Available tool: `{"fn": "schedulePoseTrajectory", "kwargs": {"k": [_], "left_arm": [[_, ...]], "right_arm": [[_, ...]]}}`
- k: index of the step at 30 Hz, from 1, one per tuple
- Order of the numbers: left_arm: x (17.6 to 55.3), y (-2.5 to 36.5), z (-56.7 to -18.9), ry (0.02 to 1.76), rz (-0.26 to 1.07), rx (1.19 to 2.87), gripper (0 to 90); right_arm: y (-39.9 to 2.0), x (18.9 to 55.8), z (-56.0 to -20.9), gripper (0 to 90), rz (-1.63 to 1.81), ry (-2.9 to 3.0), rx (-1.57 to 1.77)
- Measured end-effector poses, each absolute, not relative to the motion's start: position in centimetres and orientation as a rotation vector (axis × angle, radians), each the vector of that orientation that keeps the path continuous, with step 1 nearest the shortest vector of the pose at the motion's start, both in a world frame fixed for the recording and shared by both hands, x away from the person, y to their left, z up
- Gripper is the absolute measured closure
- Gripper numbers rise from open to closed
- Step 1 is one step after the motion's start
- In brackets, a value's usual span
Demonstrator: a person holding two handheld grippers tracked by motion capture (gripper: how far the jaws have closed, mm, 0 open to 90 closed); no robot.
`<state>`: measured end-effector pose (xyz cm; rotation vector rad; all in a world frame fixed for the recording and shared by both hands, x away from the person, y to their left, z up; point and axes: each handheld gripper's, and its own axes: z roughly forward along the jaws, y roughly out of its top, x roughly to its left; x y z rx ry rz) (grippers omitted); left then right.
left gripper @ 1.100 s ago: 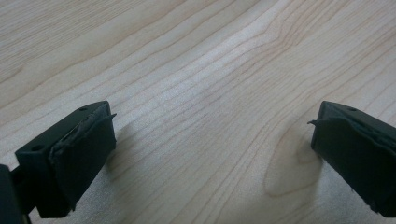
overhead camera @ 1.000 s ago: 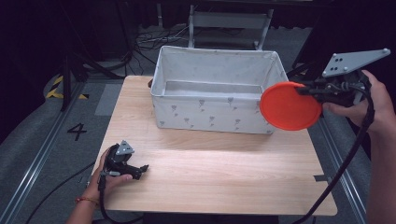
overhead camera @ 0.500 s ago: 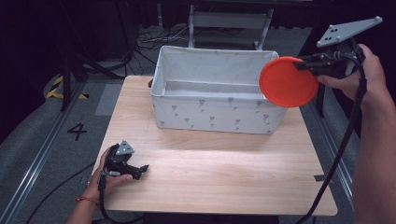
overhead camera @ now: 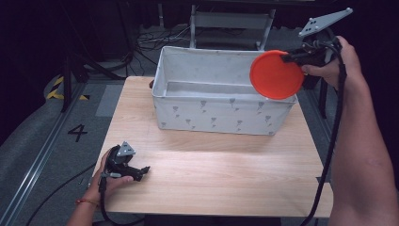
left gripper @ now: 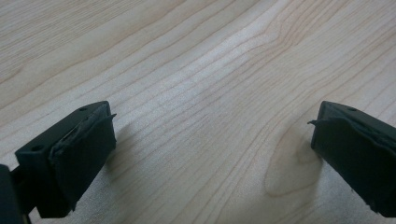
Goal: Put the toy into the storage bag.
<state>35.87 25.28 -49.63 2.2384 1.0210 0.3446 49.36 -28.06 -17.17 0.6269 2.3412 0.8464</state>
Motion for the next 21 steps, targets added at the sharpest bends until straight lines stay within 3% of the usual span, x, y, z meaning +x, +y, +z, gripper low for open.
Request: {"fn": "schedulePoseTrajectory", "kwargs": {"k": [21], "left_arm": [[35.9,25.3,-49.6,1.014,0.345,2.243,0.3]], "right_arm": [[-26.7,53.7,-26.0,81.4,0.677,2.55,0.551]]}}
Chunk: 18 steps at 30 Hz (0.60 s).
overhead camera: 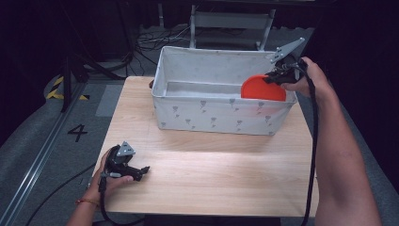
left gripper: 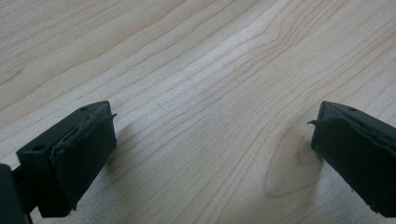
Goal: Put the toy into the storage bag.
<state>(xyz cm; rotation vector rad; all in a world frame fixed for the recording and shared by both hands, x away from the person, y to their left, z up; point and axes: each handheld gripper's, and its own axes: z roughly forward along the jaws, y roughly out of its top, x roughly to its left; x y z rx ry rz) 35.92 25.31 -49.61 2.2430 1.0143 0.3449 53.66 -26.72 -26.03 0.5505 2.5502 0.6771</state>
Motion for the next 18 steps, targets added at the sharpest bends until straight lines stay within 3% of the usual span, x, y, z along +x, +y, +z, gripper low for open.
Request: {"fn": "schedulePoseTrajectory", "kwargs": {"k": [18], "left_arm": [[35.9,25.3,-49.6,1.014,0.347,2.241,0.3]], "right_arm": [[-24.6,54.2,-28.9,80.9,0.391,2.759,0.397]]}}
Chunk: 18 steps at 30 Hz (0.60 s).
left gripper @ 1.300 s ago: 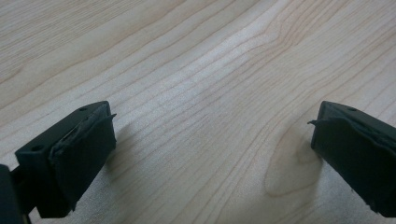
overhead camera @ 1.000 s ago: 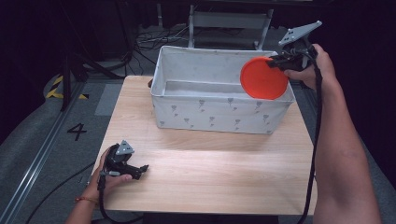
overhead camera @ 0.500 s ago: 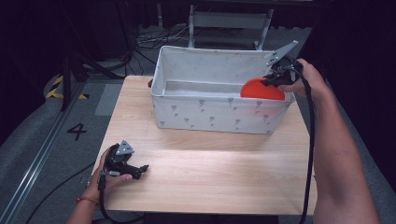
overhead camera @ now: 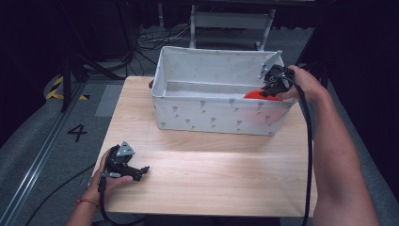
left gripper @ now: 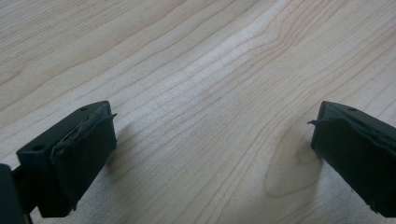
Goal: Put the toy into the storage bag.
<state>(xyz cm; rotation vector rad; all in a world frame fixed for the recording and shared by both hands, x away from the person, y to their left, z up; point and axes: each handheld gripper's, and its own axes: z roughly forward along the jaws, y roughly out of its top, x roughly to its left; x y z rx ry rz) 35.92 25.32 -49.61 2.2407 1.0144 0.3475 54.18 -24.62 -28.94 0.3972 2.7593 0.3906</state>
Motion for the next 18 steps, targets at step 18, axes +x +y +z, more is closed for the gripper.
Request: {"fn": "schedulePoseTrajectory", "kwargs": {"k": [18], "left_arm": [[35.9,25.3,-49.6,1.011,0.344,2.242,0.3]], "right_arm": [[-22.2,54.6,-30.7,79.0,0.24,2.832,0.333]]}}
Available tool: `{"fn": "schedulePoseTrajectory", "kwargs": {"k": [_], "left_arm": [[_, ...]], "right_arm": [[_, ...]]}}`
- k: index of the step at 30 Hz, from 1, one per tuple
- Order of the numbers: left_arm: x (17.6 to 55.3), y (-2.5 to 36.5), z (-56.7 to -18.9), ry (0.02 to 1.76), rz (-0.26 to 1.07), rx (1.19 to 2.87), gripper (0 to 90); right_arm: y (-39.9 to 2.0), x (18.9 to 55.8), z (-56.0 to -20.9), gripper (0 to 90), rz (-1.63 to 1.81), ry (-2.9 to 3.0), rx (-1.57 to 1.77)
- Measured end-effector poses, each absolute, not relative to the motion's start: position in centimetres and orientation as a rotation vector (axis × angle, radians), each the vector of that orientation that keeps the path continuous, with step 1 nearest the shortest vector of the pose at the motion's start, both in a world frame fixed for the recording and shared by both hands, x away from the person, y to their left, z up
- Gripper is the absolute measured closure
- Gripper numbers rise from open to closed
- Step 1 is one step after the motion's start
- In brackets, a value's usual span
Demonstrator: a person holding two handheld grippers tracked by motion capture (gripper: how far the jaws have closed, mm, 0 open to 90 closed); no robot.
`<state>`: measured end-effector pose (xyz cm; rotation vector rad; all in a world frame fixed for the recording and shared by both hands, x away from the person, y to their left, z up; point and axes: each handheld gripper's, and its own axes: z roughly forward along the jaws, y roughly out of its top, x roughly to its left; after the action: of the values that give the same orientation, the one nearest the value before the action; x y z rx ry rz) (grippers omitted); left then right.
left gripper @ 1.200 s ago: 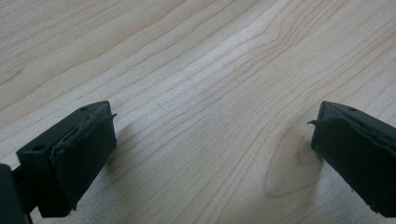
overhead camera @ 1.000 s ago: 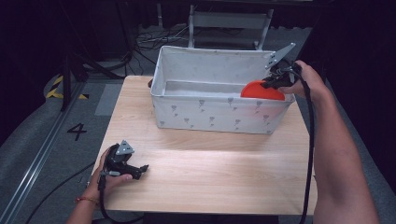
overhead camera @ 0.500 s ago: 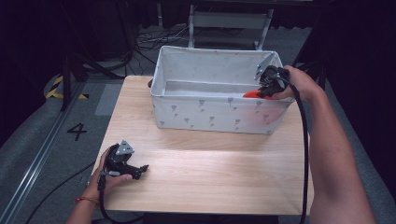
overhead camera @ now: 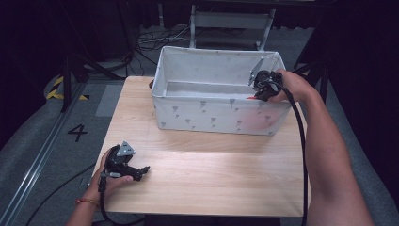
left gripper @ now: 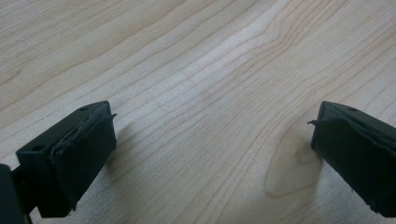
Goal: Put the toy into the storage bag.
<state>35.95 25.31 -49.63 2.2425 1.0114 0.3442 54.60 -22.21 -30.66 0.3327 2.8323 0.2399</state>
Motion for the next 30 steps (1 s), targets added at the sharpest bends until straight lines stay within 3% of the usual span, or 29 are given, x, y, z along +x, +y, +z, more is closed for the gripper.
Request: {"fn": "schedulePoseTrajectory", "kwargs": {"k": [8,17,20,28,30], "left_arm": [[35.9,25.3,-49.6,1.011,0.344,2.243,0.3],[36.0,25.3,-49.6,1.009,0.347,2.248,0.3],[36.0,25.3,-49.6,1.009,0.347,2.248,0.3],[36.0,25.3,-49.6,1.008,0.348,2.247,0.3],[36.0,25.3,-49.6,1.009,0.347,2.248,0.3]], "right_arm": [[-22.7,53.9,-29.5,73.5,0.367,2.781,0.36],[-25.9,50.2,-26.8,52.3,0.891,2.535,0.534],[-26.5,49.3,-26.7,50.5,0.961,2.499,0.572],[-28.6,45.0,-27.8,30.3,1.068,2.322,0.677],[-29.1,43.9,-28.3,28.9,1.093,2.276,0.71]]}}
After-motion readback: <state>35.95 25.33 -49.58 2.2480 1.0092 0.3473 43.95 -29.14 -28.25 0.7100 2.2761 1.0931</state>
